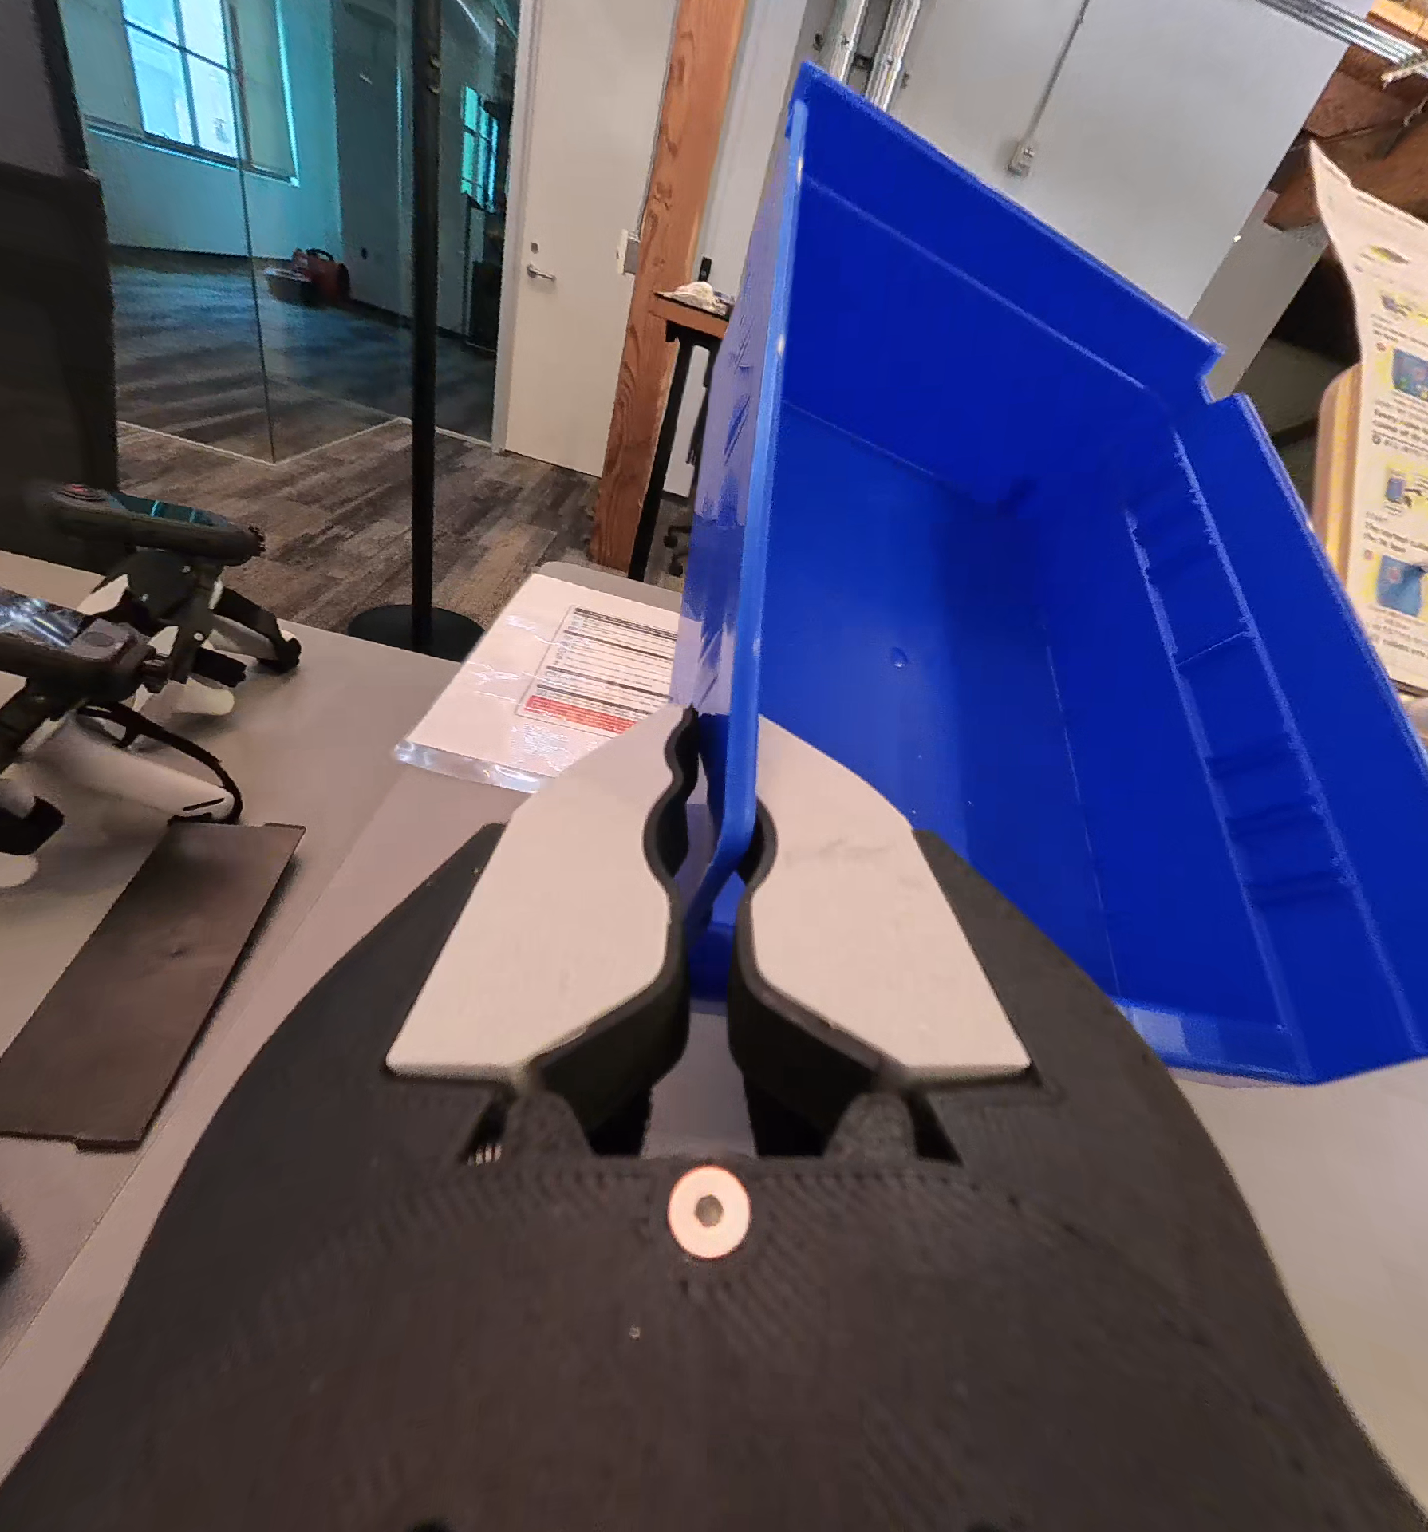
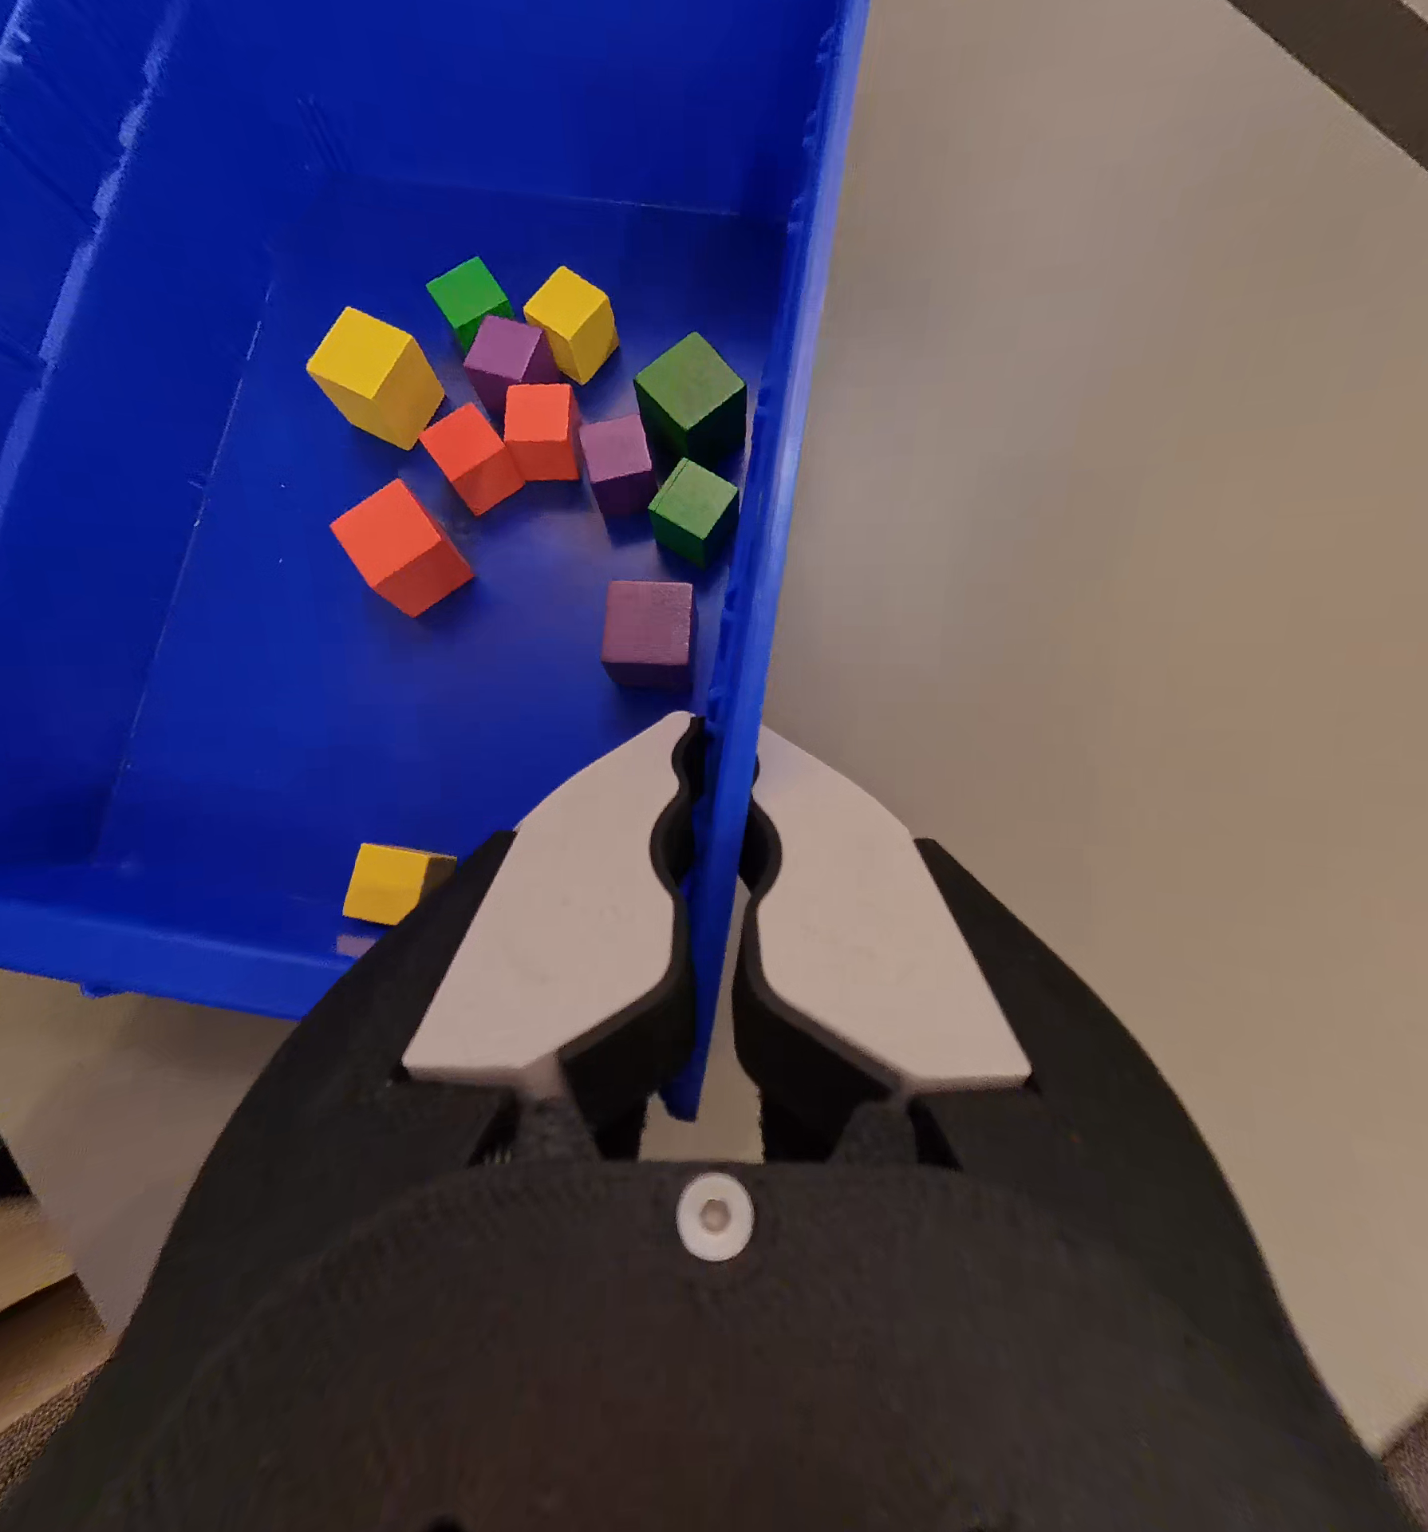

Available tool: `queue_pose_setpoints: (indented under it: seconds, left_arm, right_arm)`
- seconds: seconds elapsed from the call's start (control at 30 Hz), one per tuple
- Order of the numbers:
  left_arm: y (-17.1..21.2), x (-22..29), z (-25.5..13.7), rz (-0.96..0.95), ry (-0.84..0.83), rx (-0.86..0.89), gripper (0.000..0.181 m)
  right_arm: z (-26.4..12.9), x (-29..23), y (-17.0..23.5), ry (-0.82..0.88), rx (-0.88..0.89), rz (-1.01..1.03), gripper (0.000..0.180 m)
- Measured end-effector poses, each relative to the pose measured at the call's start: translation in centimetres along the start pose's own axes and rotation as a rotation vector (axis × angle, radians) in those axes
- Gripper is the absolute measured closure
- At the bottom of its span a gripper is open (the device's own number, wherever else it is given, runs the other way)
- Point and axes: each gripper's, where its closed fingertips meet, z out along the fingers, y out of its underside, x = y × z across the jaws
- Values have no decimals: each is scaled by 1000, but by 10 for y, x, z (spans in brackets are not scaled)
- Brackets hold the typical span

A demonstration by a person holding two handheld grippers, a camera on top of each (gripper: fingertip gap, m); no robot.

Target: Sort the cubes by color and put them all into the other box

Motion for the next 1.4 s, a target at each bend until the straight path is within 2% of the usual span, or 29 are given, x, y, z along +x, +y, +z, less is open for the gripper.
queue_pose_setpoints:
  seconds: [0.63,0.67,0.73,0.83,0.9,0.97,1.1,1.17,1.23,1.37,1.4]
  left_arm:
    - [-5,-55,7,-36,-41,44,176]
    - [-4,-57,6,-39,-42,46,176]
    - [-3,-60,6,-46,-44,46,176]
    - [-3,-61,6,-44,-46,48,176]
    - [-3,-61,6,-43,-46,46,176]
    - [-3,-60,7,-39,-47,46,176]
    - [-1,-56,9,-29,-50,41,176]
    - [0,-54,9,-23,-53,39,176]
    - [1,-53,9,-18,-57,39,176]
    - [0,-53,6,-21,-60,50,176]
    - [-1,-54,6,-23,-59,54,176]
  right_arm:
    - [148,-161,-155,-186,26,-157,174]
    - [151,-166,-161,-202,29,-180,167]
    - [146,-166,-176,-197,61,-239,130]
    - [112,-174,-193,-186,134,-524,117]
    - [84,-198,-191,-226,150,-795,120]
    - [66,-219,-177,-271,88,-1013,121]
    - [73,-255,-137,-407,-98,-1287,121]
    - [89,-261,-117,-415,-198,-1410,121]
    - [105,-261,-101,-426,-273,-1500,130]
    - [120,-268,-81,-502,-342,-1567,159]
    - [121,-270,-81,-509,-343,-1566,159]
